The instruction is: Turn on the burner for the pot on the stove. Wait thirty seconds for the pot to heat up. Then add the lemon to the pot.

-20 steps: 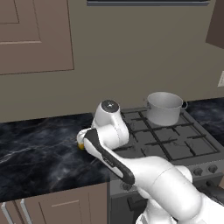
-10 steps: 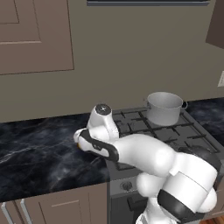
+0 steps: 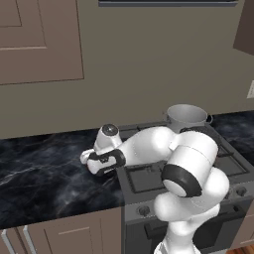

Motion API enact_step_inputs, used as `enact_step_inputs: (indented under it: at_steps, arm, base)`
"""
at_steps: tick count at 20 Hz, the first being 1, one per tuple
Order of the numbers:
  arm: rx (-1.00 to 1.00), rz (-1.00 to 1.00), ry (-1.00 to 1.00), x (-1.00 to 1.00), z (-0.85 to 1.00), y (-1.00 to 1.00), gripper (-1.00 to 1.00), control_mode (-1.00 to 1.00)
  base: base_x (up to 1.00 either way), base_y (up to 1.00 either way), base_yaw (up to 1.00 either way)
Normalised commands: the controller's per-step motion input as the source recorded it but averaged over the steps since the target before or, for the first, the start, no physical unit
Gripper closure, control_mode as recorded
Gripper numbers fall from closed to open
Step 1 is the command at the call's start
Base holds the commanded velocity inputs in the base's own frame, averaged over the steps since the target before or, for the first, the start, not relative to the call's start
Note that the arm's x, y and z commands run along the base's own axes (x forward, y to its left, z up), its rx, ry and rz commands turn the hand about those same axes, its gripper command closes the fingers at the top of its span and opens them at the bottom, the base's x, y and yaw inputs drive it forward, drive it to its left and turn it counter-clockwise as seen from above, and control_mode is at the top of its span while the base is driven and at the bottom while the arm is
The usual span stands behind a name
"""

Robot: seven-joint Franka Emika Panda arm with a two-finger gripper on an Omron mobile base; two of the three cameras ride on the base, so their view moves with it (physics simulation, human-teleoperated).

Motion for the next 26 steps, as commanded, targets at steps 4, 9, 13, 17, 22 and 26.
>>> enact_step_inputs:
  at_steps: [4,9,13,17,22,26]
  arm:
    - [-0.03,0.0,0.04,0.33,-0.27,0.25,-1.0,-1.0]
    - [-0.01,0.0,0.05,0.04,-0.06,0.07,-1.0,-1.0]
    - [-0.02,0.0,0.01,0.01,-0.11,0.03,-1.0,-1.0]
    - [-0.01,0.0,0.0,0.13,-0.12,0.0,-1.0,-1.0]
    - [0.0,0.0,0.0,0.15,-0.12,0.0,-1.0,-1.0]
    - [-0.02,0.0,0.0,0.1,-0.35,0.03,-1.0,-1.0]
  base:
    - [0.0,0.0,0.0]
    - [0.0,0.0,0.0]
    - [0.0,0.0,0.0]
    - [0.0,0.0,0.0]
    - [0.0,0.0,0.0]
    - [0.0,0.0,0.0]
